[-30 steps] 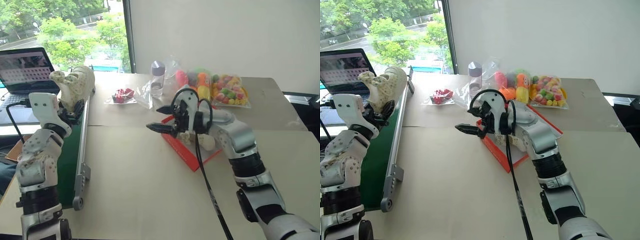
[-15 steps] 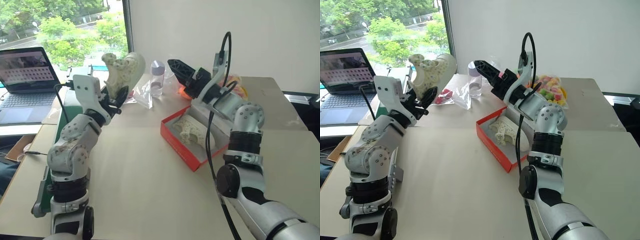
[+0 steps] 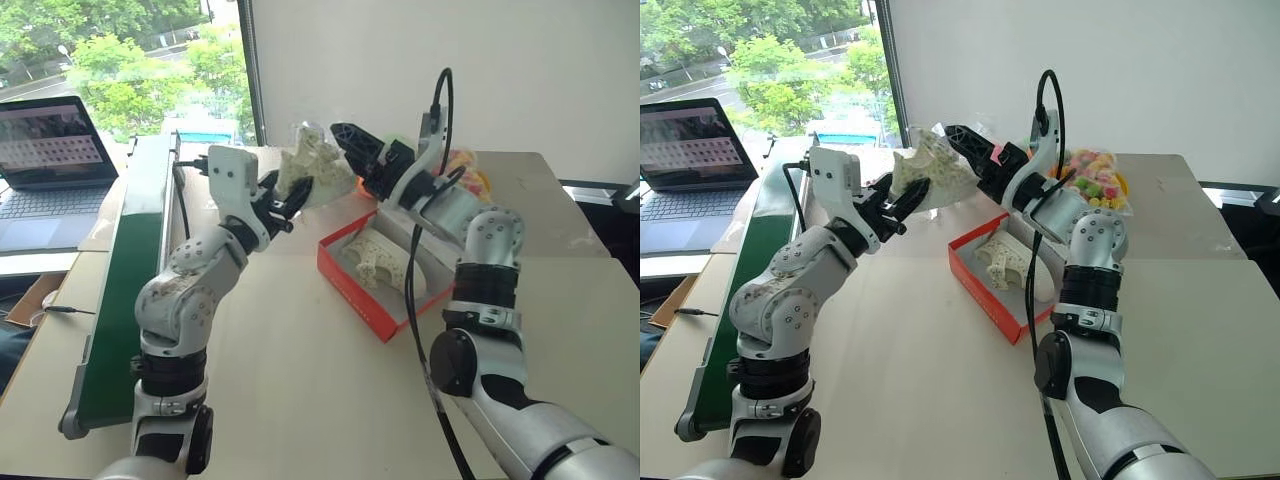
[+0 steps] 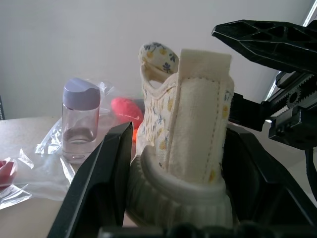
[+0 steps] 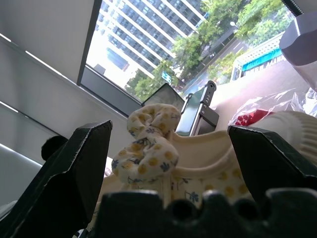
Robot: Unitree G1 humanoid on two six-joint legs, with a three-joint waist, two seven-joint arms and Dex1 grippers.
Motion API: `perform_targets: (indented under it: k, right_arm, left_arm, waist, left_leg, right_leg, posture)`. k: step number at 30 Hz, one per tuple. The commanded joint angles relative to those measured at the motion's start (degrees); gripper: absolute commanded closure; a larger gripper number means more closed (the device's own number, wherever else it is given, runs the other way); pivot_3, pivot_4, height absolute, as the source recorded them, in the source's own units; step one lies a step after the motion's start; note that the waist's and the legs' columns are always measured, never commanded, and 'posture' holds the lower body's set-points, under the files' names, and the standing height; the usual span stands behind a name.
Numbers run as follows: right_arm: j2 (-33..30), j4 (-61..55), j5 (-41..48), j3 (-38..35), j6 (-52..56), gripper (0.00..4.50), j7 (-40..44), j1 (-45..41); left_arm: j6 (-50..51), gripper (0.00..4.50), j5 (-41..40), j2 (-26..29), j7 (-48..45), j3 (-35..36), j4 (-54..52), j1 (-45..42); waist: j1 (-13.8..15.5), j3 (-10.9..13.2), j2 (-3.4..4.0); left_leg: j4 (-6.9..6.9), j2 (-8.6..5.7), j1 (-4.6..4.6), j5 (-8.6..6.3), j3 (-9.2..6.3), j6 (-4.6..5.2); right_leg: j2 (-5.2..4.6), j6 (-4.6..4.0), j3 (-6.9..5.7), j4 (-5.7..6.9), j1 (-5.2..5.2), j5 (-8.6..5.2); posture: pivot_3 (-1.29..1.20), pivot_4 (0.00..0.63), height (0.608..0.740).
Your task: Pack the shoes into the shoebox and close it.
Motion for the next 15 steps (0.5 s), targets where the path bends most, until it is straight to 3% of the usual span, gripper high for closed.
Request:
perform_targets:
  k: [1, 15]
  right_arm:
    - [-0.7, -1.8, 2.1, -0.7, -0.7, 0.00, -0.4, -0.8]
    - [-3.4, -4.9, 3.2, 0.6, 0.6, 0.00, 0.7, -0.1]
  left_arm:
    - [-1.1, 1.98, -0.8, 0.6, -0.5, 1.6, -2.4, -1.8]
    - [-1.4, 1.98, -0.6, -0.2, -0.3, 1.8, -2.4, -0.7]
  waist:
    - [0.0, 0.0, 0.00]
    - [0.1, 0.0, 0.00]
  left_leg:
    - [0.00, 0.01, 0.00, 0.00, 0.00, 0.00]
    - [0.02, 0.00, -0.01, 0.00, -0.02, 0.00]
  right_leg:
    - [0.01, 0.00, 0.00, 0.00, 0.00, 0.00]
    - [0.02, 0.01, 0.01, 0.00, 0.00, 0.00]
  posture:
    - [0.00, 0.150, 0.740]
    - [0.00, 0.150, 0.740]
